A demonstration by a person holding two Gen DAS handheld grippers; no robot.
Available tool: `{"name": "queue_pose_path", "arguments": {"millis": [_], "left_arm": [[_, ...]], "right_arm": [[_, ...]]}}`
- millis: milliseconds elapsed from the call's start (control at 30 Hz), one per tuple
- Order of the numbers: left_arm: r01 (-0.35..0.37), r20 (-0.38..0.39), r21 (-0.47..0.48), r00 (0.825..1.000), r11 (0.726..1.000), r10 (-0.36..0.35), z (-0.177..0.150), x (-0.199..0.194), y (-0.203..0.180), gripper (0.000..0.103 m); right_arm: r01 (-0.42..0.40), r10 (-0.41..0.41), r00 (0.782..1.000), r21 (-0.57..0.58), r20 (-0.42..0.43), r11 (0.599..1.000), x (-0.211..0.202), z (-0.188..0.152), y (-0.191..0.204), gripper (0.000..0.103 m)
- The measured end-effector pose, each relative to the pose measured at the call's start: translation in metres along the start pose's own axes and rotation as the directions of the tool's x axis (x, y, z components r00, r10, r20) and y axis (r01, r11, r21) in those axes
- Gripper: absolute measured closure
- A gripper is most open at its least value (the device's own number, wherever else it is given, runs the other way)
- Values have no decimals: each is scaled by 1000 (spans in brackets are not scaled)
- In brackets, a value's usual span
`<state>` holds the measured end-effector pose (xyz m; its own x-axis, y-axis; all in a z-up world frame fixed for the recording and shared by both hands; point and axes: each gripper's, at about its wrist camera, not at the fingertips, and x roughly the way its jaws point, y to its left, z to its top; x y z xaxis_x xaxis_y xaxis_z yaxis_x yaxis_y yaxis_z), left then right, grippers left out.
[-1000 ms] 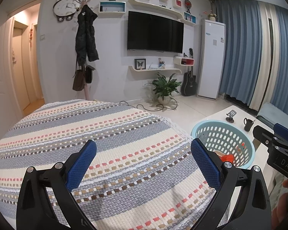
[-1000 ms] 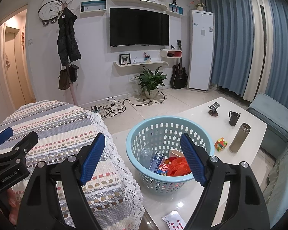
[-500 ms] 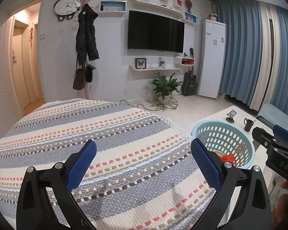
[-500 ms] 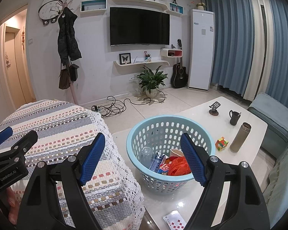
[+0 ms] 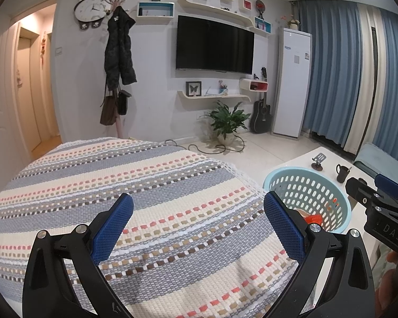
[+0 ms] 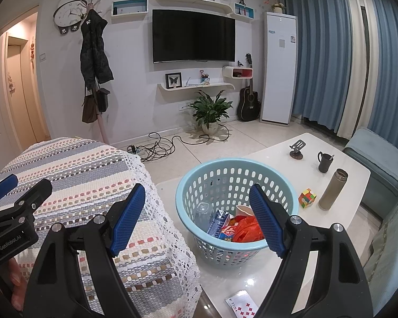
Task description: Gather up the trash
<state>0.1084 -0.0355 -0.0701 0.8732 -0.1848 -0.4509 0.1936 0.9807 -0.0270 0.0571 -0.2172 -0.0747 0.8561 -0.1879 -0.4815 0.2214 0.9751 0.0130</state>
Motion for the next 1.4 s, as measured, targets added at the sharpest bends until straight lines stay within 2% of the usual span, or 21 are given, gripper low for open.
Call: {"name": "queue_pose_path", "arguments": {"millis": [1033,1233,1400], "left_arm": [[-65,47,32,997,997,63,2,-10,-1,7],[-41,3,-6,999,999,41,4,-5,7,7],[-39,-1,-25,999,999,39,4,-4,11,7]], "right_arm": [[-5,5,1000,-2,-3,1000,1,0,0,26],[-13,13,1000,-7,-4,1000,1,0,-3,26],[-16,16,1000,-8,-2,1000,1,1,-7,26]]}}
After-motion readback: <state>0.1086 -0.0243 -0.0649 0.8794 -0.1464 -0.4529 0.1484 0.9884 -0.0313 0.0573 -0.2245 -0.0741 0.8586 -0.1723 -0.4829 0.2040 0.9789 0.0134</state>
